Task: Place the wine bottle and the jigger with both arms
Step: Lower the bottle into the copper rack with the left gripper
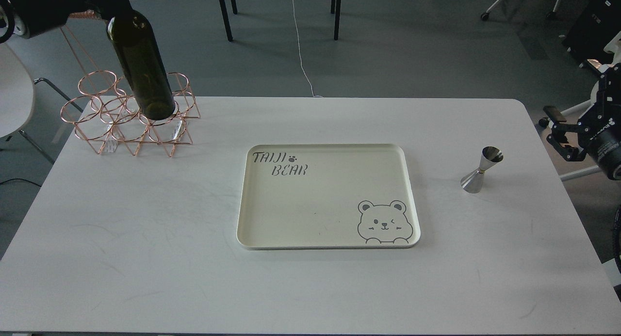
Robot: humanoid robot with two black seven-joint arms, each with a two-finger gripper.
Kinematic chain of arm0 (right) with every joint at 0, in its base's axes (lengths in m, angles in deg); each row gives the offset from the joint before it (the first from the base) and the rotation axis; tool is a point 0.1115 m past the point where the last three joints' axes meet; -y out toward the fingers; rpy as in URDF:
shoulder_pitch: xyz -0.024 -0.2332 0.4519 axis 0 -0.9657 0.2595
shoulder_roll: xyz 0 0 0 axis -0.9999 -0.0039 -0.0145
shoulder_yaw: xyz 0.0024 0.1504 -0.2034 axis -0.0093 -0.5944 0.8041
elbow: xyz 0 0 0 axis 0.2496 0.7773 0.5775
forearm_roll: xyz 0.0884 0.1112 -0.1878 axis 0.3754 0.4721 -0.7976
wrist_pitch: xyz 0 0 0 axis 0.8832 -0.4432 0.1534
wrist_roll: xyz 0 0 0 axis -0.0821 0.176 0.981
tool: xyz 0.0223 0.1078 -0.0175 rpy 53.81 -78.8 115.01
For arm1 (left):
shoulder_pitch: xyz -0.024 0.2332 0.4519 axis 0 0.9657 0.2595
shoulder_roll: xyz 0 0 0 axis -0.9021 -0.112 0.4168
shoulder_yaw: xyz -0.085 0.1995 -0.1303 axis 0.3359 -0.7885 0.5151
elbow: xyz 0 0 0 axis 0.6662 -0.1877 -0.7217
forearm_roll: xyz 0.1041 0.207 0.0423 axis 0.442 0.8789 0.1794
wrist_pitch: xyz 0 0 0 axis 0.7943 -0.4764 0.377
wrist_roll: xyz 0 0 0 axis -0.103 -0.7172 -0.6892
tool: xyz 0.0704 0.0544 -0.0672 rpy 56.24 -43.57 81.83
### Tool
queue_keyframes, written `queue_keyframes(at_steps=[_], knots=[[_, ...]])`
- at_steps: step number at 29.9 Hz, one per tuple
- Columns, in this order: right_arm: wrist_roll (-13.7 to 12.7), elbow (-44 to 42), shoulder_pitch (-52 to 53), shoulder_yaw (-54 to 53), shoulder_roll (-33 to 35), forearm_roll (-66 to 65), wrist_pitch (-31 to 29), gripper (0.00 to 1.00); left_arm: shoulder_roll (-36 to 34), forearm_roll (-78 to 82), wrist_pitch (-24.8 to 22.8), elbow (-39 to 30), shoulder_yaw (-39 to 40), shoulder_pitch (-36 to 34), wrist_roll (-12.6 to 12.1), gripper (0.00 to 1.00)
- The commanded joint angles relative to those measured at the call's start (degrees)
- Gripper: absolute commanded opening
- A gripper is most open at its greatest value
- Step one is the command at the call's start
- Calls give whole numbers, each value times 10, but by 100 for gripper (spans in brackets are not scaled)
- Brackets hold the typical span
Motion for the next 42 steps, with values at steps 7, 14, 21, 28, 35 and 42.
queue_keyframes(at_steps=[7,14,21,28,35,42], knots=[[0,0,-5,1,0,0,0,98,1,-1,20,4,0,25,0,8],[0,0,-6,1,0,0,0,98,35,-2,24,60,-1,29,0,8],[0,0,-10,1,0,0,0,98,56,-21,22,86,-1,46,0,9],[0,0,-10,2,0,0,1,98,73,-23,23,91,-1,66,0,13],[0,0,-12,2,-1,0,0,98,84,-26,23,109,-1,67,0,21],[0,-3,-15,2,-1,0,0,98,84,-26,23,110,-2,67,0,35]])
